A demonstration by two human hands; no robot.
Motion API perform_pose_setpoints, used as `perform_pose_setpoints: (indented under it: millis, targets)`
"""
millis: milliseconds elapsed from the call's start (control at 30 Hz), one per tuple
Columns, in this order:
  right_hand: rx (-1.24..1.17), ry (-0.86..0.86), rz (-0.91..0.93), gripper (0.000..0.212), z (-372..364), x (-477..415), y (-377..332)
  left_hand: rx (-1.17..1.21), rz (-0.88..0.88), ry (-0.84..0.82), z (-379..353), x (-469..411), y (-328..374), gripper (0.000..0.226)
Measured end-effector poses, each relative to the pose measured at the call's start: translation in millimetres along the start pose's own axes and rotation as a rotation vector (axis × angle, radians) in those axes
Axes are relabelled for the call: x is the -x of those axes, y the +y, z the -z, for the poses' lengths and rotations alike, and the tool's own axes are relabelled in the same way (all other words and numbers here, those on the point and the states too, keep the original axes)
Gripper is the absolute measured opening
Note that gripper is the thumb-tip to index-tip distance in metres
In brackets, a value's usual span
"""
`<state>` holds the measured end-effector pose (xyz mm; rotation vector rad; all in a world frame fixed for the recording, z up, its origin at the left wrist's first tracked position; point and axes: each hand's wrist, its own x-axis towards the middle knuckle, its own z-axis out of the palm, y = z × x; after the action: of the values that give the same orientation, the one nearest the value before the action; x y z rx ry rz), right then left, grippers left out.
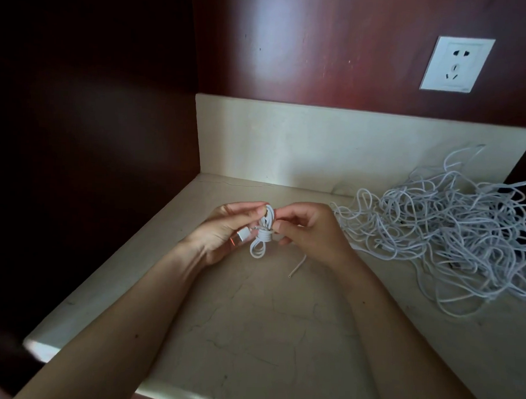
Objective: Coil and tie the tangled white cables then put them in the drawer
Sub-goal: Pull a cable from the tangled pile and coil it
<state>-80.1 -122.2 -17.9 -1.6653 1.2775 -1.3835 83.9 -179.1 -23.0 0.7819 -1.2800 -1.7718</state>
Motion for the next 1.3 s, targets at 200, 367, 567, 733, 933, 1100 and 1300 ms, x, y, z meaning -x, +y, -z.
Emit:
perform_pose_setpoints:
  millis: [200, 367, 567, 733, 933, 1100, 1300]
  targets:
    - [-0.163, 0.041, -0.112, 0.016, -2.9, -1.0, 1.3, 0.005, 0.01, -0.02, 3.9, -0.1, 1.5, 0.016]
    - [-0.137, -0.049, -0.036, 0.02, 2.1, 0.5, -1.7, 0.12, 0.12, -0.146, 7.7, 1.4, 3.0, 0.03]
    - [-0.178, -0.072, -0.061, 0.017, 4.0, 0.9, -4.4, 0.052, 0.048, -0.169, 6.3, 0.1, -0.4, 0.027]
    - [-0.151, -0.013, -0.121, 0.013, -2.0, 1.4, -1.9, -0.045, -0.044, -0.143, 3.6, -2.8, -6.2, 0.012]
    - [-0.168, 0.086, -0.207, 0.013, -12.5, 3.6, -1.0, -0.204, -0.188, 0.028, 1.1, -6.7, -9.8, 0.014]
    - [-0.304, 0.079, -0.311, 0.011, -7.0, 4.7, -10.9, -0.264, -0.423, 0.057, -3.9, -4.4, -9.6, 0.008]
    - [-0.284, 0.116, -0.24, 0.01, -11.8, 2.8, -5.9, -0.342, -0.588, 0.052, -3.8, -8.1, -13.2, 0.012]
